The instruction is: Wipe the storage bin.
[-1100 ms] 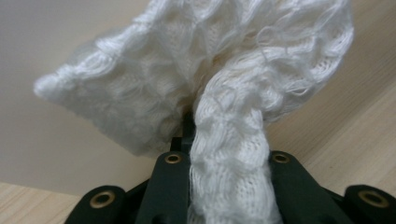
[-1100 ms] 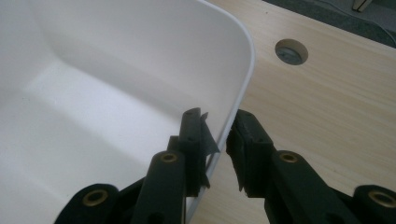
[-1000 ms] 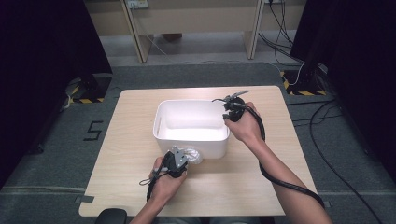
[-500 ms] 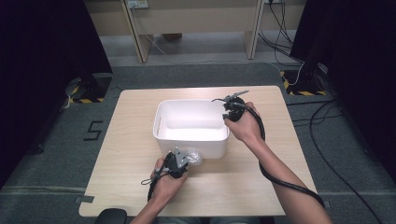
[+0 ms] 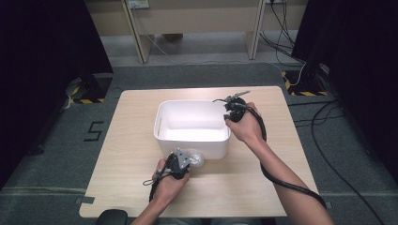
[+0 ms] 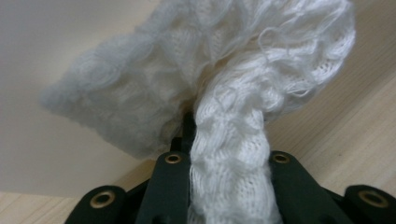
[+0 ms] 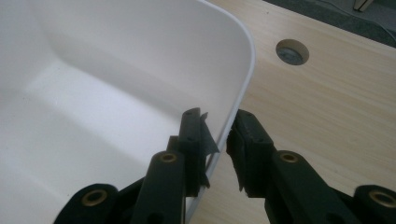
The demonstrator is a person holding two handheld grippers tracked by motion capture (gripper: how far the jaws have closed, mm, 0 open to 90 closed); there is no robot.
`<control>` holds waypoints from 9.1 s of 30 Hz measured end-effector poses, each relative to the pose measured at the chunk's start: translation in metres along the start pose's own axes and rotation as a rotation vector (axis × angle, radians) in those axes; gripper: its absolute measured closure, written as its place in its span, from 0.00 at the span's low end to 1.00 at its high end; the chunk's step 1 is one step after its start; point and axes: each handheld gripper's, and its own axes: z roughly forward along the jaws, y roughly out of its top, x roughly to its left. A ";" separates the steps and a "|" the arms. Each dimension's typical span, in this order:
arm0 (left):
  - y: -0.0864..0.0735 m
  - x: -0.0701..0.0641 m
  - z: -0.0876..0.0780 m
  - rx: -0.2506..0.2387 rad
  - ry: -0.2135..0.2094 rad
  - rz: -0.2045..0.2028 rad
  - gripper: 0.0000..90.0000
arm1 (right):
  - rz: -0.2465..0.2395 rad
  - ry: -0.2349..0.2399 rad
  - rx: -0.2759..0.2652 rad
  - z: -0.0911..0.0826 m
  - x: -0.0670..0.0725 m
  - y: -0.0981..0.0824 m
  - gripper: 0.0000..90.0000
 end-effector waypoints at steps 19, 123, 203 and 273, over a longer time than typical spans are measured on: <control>0.009 -0.006 -0.003 -0.011 -0.012 0.010 0.86 | -0.002 -0.003 0.003 0.000 0.001 0.000 0.83; 0.030 -0.002 -0.028 -0.087 -0.014 -0.021 0.86 | 0.003 0.069 -0.149 -0.021 0.012 -0.040 0.77; 0.039 -0.017 -0.013 -0.066 -0.050 0.013 0.86 | 0.012 0.057 -0.150 -0.019 0.012 -0.039 0.79; 0.048 -0.029 -0.001 -0.059 -0.069 0.054 0.86 | 0.018 0.051 -0.149 -0.019 0.014 -0.039 0.79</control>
